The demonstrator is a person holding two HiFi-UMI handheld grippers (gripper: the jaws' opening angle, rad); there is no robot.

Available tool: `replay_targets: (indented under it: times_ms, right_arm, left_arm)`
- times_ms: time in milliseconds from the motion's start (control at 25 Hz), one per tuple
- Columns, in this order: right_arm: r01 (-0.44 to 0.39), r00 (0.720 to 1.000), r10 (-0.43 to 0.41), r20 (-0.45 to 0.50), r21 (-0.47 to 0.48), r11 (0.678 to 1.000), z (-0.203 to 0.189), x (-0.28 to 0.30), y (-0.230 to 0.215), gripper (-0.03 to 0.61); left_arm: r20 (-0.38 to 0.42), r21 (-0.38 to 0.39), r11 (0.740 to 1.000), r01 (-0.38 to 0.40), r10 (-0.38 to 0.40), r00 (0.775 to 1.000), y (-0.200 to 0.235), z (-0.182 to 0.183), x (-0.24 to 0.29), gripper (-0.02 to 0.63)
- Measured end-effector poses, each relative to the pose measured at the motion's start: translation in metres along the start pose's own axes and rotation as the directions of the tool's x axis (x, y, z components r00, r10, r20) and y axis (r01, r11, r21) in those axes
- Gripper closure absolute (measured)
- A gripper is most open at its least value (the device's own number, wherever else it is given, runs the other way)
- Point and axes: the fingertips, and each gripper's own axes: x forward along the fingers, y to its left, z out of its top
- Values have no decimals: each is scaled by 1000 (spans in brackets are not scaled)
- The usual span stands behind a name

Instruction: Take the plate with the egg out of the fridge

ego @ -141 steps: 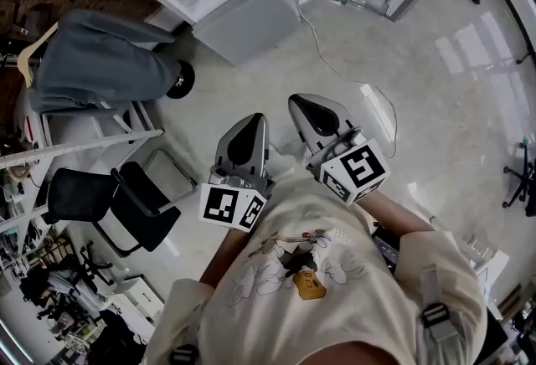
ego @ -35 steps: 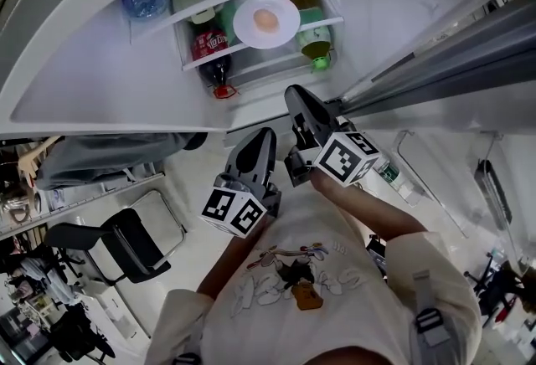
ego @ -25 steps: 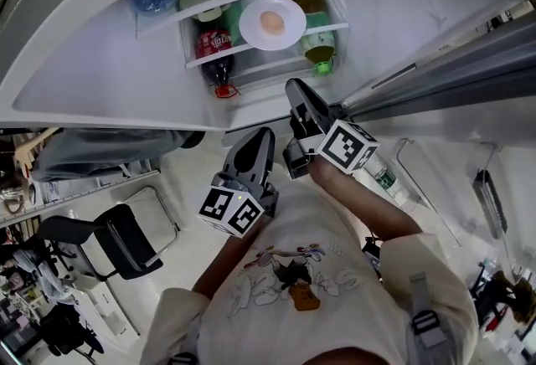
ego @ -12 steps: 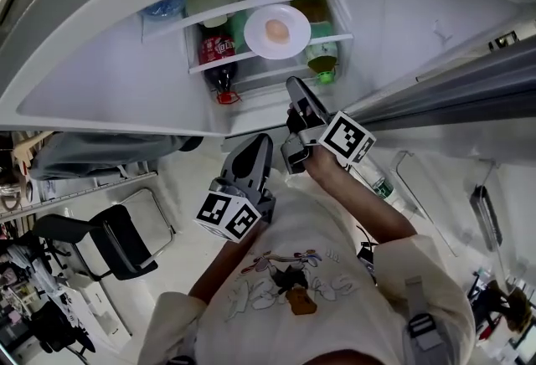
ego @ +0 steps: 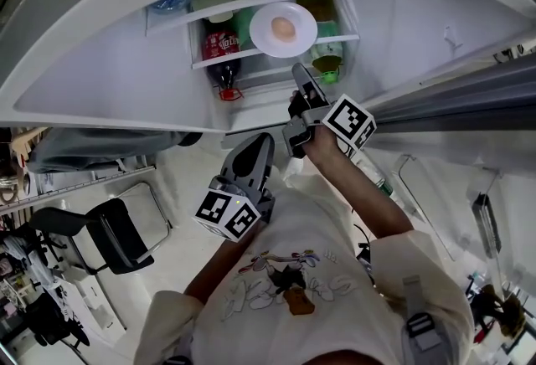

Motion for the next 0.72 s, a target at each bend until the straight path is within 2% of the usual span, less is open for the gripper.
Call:
replay_targets:
  times_ms: [720]
  right_arm:
    - [58, 998, -59, 16, 86, 995, 7, 30, -13, 492]
  left_arm:
    - [13, 4, 1000, -17, 17, 1000, 11, 10, -5, 618]
